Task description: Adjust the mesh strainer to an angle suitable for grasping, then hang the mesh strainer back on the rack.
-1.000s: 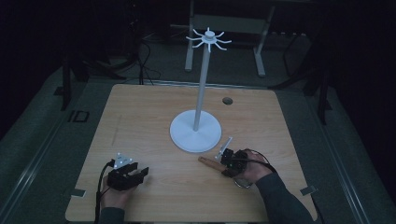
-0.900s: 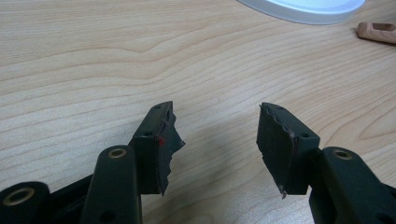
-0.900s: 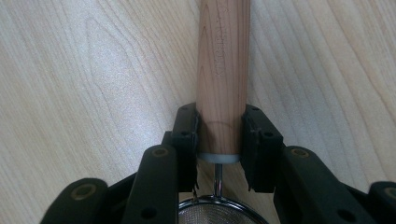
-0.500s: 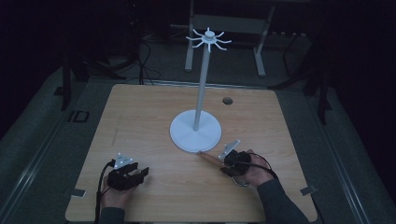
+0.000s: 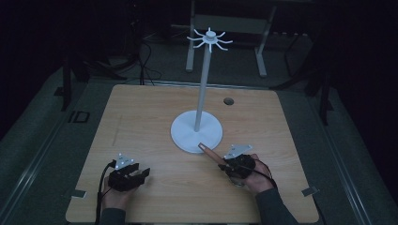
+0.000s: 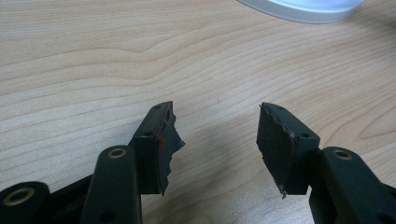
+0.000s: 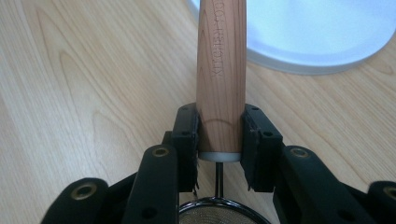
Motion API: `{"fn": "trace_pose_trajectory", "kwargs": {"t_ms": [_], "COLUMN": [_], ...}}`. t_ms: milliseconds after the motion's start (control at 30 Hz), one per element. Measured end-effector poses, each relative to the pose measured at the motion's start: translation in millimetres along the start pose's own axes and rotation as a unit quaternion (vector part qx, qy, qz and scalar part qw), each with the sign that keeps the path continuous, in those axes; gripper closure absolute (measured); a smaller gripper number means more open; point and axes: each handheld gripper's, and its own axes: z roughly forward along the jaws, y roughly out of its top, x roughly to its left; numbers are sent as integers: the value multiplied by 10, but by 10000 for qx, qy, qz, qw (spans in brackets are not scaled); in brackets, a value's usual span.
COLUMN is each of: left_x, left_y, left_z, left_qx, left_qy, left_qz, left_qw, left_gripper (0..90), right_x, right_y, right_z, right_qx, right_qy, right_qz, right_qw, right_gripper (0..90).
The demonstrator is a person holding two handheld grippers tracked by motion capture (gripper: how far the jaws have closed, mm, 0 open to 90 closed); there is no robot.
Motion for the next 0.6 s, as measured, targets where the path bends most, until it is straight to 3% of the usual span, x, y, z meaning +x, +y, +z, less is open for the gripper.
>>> {"fn": "trace_pose_trajectory", "kwargs": {"t_ms": [367, 600], "left_x": [-3, -8], "left_y": [7, 7], "left_z": [-10, -18], "left_qx": [-34, -51], "left_qy": [-3, 5], "left_qz": [15, 7], "left_qw": [10000, 10000], "left_gripper": [466, 466], "right_x": [-41, -47], "right_y": [-64, -67], "right_z": [-65, -107], "right_qx": [-504, -811], "right_qy": [-132, -264], "right_qz": [206, 327], "right_qw": [9984, 9958], "right_gripper": [693, 694]}}
